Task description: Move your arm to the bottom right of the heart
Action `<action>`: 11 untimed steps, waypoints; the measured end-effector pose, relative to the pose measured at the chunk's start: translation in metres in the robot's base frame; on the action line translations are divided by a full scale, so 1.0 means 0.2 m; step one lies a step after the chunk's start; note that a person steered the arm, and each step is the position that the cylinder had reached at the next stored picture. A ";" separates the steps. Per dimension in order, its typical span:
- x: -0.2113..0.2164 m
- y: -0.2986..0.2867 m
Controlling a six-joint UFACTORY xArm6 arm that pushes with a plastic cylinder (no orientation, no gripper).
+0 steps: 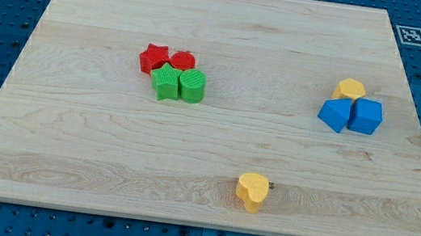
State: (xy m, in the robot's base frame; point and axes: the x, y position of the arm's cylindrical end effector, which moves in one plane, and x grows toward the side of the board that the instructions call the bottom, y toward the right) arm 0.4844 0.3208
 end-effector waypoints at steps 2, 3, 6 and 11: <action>0.24 -0.18; 0.24 -0.22; 0.40 -0.33; 0.67 -0.81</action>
